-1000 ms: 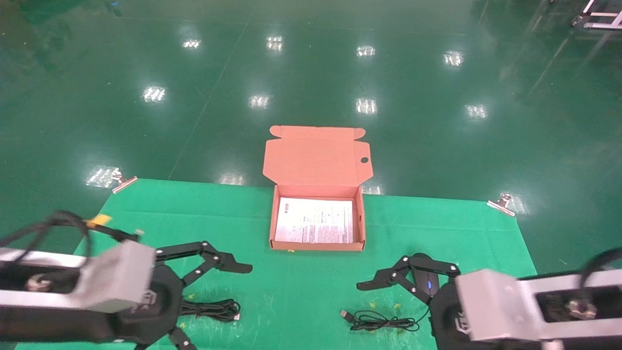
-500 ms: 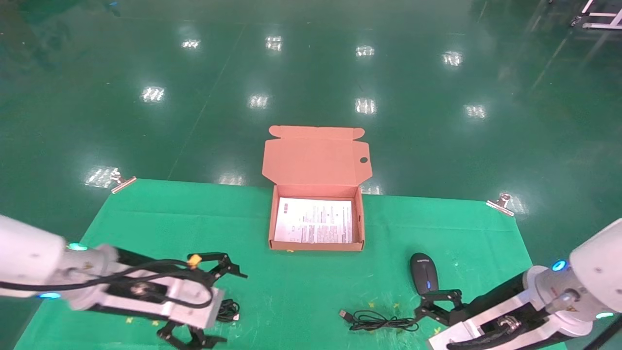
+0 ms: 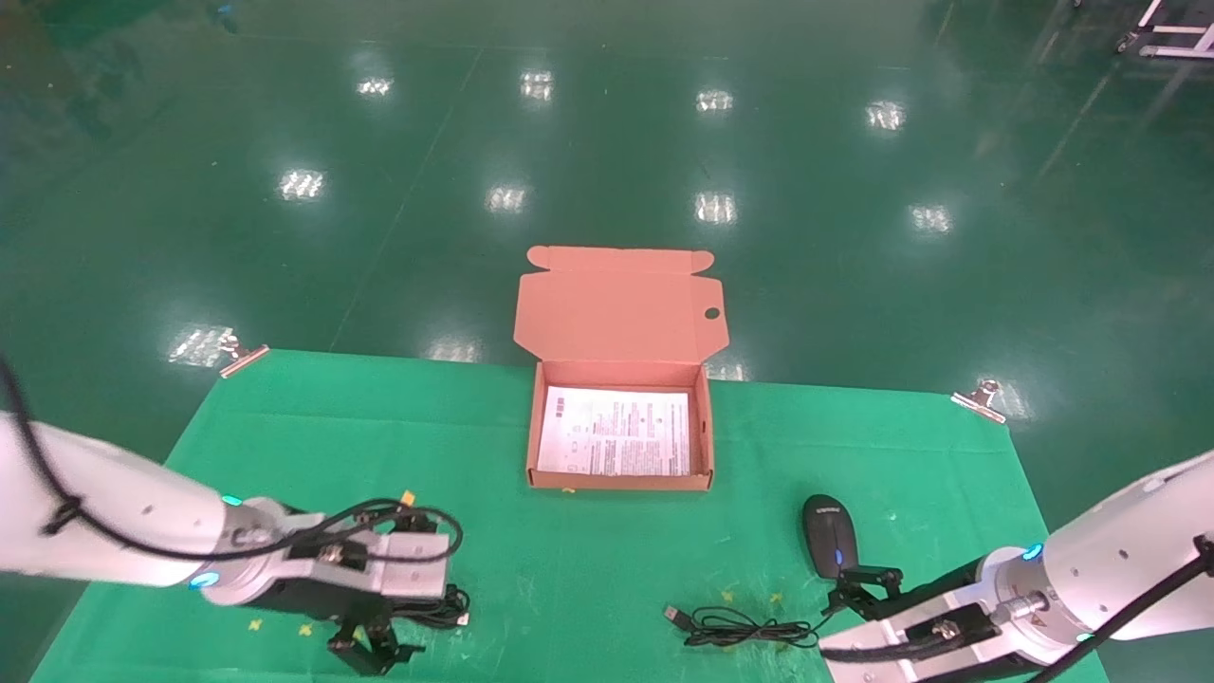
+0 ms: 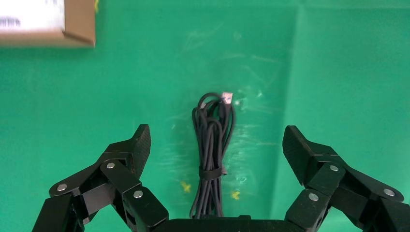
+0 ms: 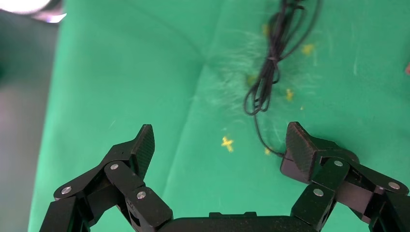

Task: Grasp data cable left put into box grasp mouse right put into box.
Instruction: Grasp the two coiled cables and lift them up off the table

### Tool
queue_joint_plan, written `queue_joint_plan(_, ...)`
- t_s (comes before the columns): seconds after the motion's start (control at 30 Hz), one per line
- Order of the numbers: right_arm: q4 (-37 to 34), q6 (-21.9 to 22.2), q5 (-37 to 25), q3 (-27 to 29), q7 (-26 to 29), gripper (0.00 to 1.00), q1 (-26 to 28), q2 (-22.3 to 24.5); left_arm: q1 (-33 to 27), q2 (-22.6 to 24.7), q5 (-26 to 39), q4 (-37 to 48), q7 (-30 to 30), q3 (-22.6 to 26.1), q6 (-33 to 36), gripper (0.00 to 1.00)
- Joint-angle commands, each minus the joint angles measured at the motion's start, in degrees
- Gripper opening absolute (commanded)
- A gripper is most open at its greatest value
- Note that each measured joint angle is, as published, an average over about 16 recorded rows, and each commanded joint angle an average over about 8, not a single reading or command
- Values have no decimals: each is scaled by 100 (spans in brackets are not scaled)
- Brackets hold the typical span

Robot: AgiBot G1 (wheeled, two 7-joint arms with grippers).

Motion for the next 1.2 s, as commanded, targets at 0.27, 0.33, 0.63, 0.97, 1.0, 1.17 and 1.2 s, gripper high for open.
queue_joint_plan(0.27,-959,678,10,33,-282,100,-322,-385,-213,462,267,1577,192,76,-389,100)
queue_joint_plan(0.33,-1190,773,18,32,-408,100,-352,-496,-257,545,296,1892,312,88,-484,100)
queue_joint_plan(0.63,-2179,1216,118,77,-953,94,-475,-946,-419,846,290,3054,875,81,-865,100)
queue_joint_plan(0.97,-2852,1545,171,113,-1358,0,-542,-1275,-455,1038,165,3940,1166,33,-1042,2)
queue_joint_plan(1.0,-2873,1553,174,114,-1366,0,-544,-1283,-457,1043,162,3970,1172,34,-1049,0)
queue_joint_plan(1.17,-2865,1549,183,119,-1359,0,-542,-1281,-462,1043,153,3965,1168,32,-1044,0)
queue_joint_plan(1.2,-2854,1545,182,119,-1355,0,-541,-1277,-462,1040,153,3949,1165,32,-1040,0)
